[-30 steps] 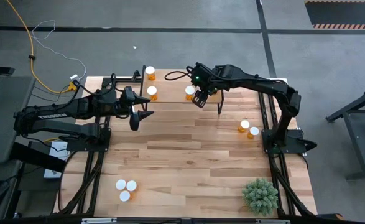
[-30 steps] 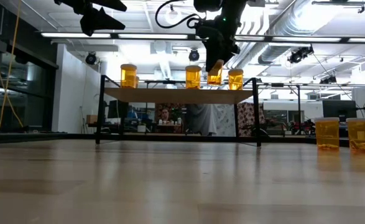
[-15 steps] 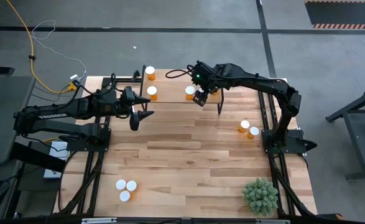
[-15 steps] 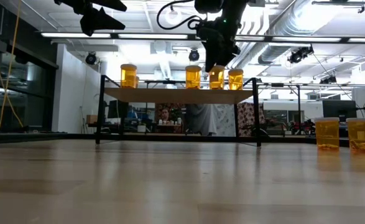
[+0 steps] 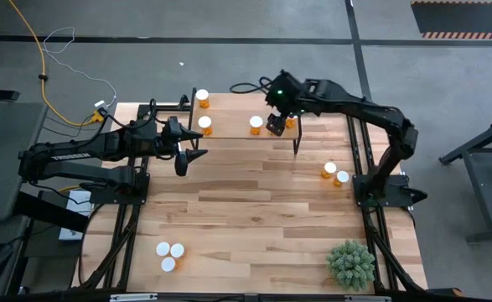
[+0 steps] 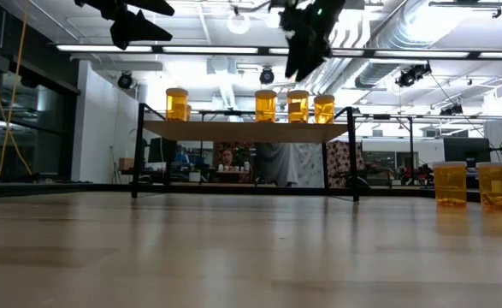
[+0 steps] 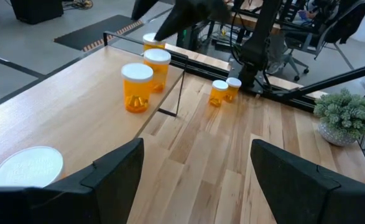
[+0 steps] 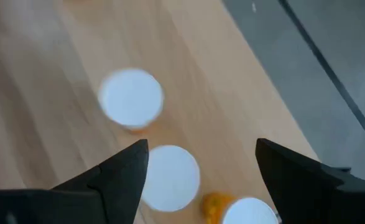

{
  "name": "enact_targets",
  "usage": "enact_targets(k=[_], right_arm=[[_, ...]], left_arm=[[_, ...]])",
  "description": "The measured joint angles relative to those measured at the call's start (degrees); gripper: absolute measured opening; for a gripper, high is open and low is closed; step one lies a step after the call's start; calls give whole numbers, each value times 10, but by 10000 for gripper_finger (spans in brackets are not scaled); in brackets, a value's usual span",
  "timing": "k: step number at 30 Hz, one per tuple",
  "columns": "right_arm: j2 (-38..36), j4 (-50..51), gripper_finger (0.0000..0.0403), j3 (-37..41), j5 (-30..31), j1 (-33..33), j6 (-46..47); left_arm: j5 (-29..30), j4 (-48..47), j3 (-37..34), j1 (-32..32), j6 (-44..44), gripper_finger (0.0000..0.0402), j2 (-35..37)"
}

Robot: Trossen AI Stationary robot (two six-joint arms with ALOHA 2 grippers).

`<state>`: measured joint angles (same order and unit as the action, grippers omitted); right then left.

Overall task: Pick and place medicine bottles onto shelf by color
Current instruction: Put the orange pill bottle on the shelf

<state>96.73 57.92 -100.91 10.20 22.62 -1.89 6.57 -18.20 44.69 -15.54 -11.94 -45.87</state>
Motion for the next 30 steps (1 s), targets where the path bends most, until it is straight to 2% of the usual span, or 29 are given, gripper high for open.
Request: enact_targets(k=[4,10,13,17,21,24,30], right_arm=[[-72,-86,289,79,-43,-16,-8],[-244,-317,289,336,-68,-62,19],[-322,-432,289,454,-68,-92,46],[-400,-595,289,574,-69,-126,91],[-433,-748,289,665,-68,-156,107],[-436,-829,289,711,-68,-172,110],[-429,-873,289,760,-68,-193,150]], left_arm=[[-1,-2,0,0,5,287,2],[1,31,-3,17,45,287,19],[1,116,-38,38,67,287,35],[1,276,-134,65,81,287,50],[1,386,-226,83,62,287,53],[1,409,-262,94,50,287,53],[5,396,-271,110,38,287,53]])
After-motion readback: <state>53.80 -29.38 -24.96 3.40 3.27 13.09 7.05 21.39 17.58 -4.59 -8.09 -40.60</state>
